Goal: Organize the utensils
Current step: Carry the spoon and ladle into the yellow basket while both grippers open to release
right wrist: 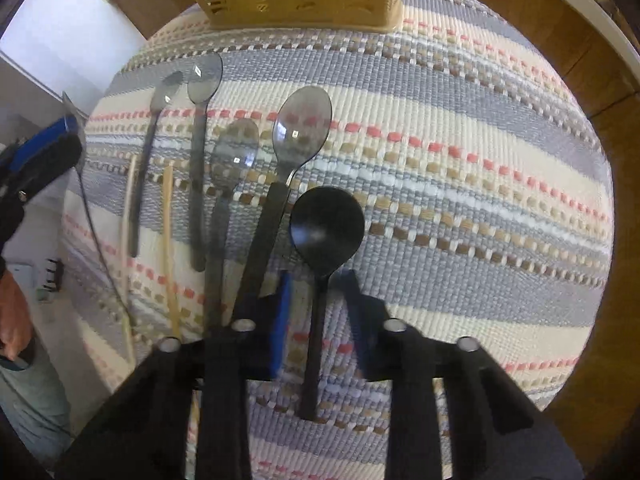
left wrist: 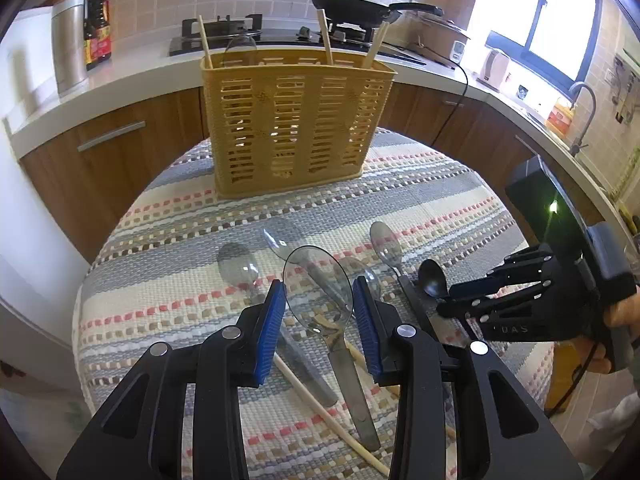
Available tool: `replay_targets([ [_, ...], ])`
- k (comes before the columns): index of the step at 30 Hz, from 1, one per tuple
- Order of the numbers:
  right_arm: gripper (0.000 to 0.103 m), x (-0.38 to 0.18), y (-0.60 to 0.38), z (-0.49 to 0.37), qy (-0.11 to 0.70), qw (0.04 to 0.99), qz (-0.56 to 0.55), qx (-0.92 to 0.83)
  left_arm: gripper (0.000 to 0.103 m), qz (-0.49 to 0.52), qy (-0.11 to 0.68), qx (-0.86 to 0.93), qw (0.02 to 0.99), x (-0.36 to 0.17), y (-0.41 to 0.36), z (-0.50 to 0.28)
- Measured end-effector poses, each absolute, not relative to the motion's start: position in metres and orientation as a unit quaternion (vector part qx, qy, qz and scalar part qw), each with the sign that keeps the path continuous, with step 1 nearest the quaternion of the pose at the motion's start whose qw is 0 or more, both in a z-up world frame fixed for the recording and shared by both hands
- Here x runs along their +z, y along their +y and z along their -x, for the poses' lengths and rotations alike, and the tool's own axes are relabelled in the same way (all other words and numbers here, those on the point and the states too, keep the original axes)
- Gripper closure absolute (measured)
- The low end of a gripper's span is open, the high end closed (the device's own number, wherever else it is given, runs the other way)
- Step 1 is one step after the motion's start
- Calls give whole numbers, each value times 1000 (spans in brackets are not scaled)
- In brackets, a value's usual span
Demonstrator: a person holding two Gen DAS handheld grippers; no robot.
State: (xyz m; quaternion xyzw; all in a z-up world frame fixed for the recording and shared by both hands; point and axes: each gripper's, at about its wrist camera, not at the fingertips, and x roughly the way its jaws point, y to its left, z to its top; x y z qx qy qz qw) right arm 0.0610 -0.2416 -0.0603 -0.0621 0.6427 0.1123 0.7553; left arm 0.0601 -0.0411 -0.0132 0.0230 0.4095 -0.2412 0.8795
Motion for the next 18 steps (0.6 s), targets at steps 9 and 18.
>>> replay_targets([
  [9,98,25,-246,-47,531,831,42,158,70,13,339,-234,911,30,-22,-63],
  [18,98,128,-251,-80,326,929,5,174,70,11,218,-219,951,122,-21,-91],
])
